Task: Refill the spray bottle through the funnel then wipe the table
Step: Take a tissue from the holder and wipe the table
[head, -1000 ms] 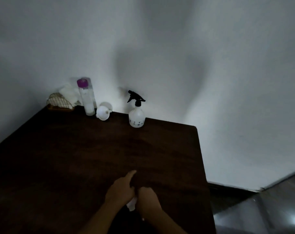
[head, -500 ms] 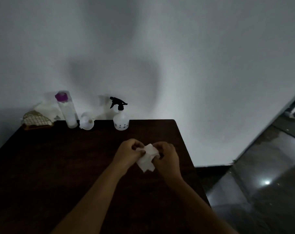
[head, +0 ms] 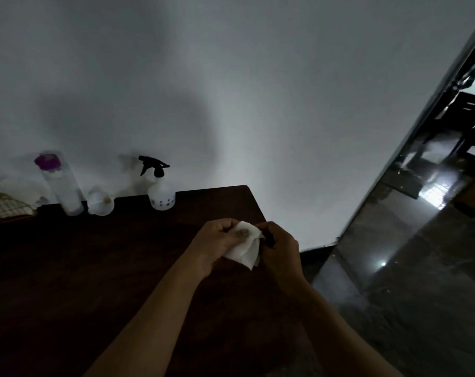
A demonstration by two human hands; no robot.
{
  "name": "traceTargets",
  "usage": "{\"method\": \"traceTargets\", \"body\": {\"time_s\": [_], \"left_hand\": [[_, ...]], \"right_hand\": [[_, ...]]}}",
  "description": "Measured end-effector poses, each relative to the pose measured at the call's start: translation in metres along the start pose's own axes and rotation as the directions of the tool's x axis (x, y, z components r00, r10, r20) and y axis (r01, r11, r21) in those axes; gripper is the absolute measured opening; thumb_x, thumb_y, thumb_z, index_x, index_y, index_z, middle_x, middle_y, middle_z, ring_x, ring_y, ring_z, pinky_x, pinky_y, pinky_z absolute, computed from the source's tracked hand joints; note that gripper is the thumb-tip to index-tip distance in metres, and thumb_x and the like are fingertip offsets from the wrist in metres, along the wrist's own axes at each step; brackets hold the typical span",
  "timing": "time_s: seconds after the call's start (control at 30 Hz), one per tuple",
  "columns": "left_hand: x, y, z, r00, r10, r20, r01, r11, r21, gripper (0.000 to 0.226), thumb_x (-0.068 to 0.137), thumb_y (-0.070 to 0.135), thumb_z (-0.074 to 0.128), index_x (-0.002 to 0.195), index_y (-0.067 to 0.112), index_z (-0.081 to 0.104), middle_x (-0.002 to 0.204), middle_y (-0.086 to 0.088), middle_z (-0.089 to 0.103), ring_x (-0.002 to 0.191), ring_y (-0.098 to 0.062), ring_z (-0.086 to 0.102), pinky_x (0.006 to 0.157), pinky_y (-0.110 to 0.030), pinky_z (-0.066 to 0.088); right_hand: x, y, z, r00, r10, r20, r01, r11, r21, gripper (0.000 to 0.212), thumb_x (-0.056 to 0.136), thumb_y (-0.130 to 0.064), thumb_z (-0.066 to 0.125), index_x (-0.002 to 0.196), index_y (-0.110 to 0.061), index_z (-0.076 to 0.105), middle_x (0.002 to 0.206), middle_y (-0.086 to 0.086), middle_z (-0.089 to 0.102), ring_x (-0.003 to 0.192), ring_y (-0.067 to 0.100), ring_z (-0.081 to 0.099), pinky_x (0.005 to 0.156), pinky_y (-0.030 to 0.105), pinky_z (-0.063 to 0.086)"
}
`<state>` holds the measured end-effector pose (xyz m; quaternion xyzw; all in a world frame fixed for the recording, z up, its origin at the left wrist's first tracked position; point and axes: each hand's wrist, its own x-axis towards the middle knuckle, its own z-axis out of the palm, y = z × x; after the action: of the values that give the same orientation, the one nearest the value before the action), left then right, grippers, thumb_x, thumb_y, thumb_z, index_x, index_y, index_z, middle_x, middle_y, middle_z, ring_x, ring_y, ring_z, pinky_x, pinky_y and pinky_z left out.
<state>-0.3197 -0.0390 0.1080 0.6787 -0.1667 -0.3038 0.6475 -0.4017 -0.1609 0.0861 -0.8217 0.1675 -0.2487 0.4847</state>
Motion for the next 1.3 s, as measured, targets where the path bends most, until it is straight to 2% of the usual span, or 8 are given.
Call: {"method": "traceTargets", "body": {"time_s": [0.23,0.47,0.6,0.73,0.9,1.03,1.17,1.3], "left_hand": [[-0.004,-0.018,0.006,0.985,0.116,-0.127,-0.082,0.965,0.249,0.024,0.082,0.016,0.067,0.098,0.03,0.057,0.092,0.017,0.056,0.083,0.002,0.052,0.064,-0.01,0.04],[0.008,-0.05,0.0,0.957,0.194,-0.216,-0.048,0.839,0.542,0.057,0.082,0.021,0.067,0.133,0.021,0.041,0.122,0.007,0.045,0.111,-0.011,0.047,0.081,-0.019,0.037],[0.021,-0.068,-0.012,0.942,0.113,-0.317,0.01,0.933,0.361,0.044,0.075,0.018,0.072,0.11,0.022,0.047,0.106,0.008,0.05,0.094,-0.005,0.052,0.071,-0.019,0.049],[0.039,-0.101,-0.029,0.86,0.008,-0.51,0.155,0.948,0.277,0.04,0.074,0.006,0.069,0.106,0.018,0.048,0.109,-0.003,0.05,0.101,-0.018,0.053,0.076,-0.022,0.046],[0.046,-0.141,-0.034,0.616,-0.118,-0.779,0.403,0.897,0.183,0.051,0.079,0.009,0.066,0.124,0.016,0.044,0.126,-0.007,0.041,0.107,-0.018,0.048,0.091,-0.029,0.041],[0.048,-0.17,-0.027,0.483,-0.204,-0.852,0.593,0.792,0.146,0.055,0.081,0.016,0.065,0.13,0.018,0.04,0.139,-0.006,0.034,0.124,-0.023,0.041,0.099,-0.035,0.04],[0.049,-0.202,-0.011,0.466,-0.126,-0.876,0.683,0.681,0.265,0.05,0.088,0.023,0.056,0.134,0.015,0.039,0.15,-0.007,0.024,0.139,-0.024,0.021,0.112,-0.039,0.027],[0.051,-0.211,-0.003,0.361,-0.056,-0.931,0.651,0.73,0.209,0.038,0.092,0.014,0.049,0.13,0.009,0.046,0.146,-0.008,0.034,0.137,-0.023,0.025,0.111,-0.036,0.023]], "right_hand": [[-0.009,0.009,0.014,0.987,0.109,0.117,-0.133,0.967,0.216,0.026,0.09,-0.001,0.05,0.096,-0.021,0.065,0.093,-0.001,0.069,0.087,0.015,0.065,0.075,0.026,0.055],[0.006,0.031,0.044,0.926,0.245,0.288,-0.334,0.888,0.317,0.024,0.086,-0.006,0.06,0.101,-0.025,0.062,0.102,0.006,0.067,0.096,0.023,0.065,0.083,0.047,0.055],[0.028,0.058,0.062,0.848,0.356,0.393,-0.479,0.833,0.277,0.025,0.082,-0.009,0.067,0.101,-0.023,0.059,0.105,0.005,0.065,0.095,0.02,0.065,0.076,0.04,0.058],[0.061,0.099,0.064,0.928,0.292,0.231,-0.245,0.946,-0.211,0.023,0.087,-0.007,0.056,0.107,-0.018,0.061,0.101,0.0,0.065,0.091,0.01,0.057,0.069,0.012,0.044],[0.111,0.153,0.067,0.914,0.092,0.395,0.084,0.91,-0.405,0.035,0.09,-0.008,0.048,0.12,-0.021,0.06,0.13,0.004,0.057,0.121,0.02,0.053,0.101,0.032,0.042],[0.131,0.192,0.097,0.756,0.098,0.647,0.4,0.713,-0.575,0.055,0.096,-0.029,0.037,0.146,-0.014,0.02,0.155,0.016,0.012,0.144,0.029,0.009,0.115,0.04,0.017],[0.116,0.2,0.135,0.618,0.03,0.785,0.628,0.582,-0.517,0.089,0.084,-0.067,0.019,0.148,-0.009,0.0,0.155,0.019,-0.009,0.142,0.034,-0.016,0.114,0.044,-0.012],[0.065,0.191,0.126,0.044,-0.201,0.979,0.847,0.527,0.07,0.087,0.084,-0.064,0.033,0.149,-0.014,0.002,0.154,0.019,-0.01,0.141,0.037,-0.017,0.113,0.048,-0.015]]}}
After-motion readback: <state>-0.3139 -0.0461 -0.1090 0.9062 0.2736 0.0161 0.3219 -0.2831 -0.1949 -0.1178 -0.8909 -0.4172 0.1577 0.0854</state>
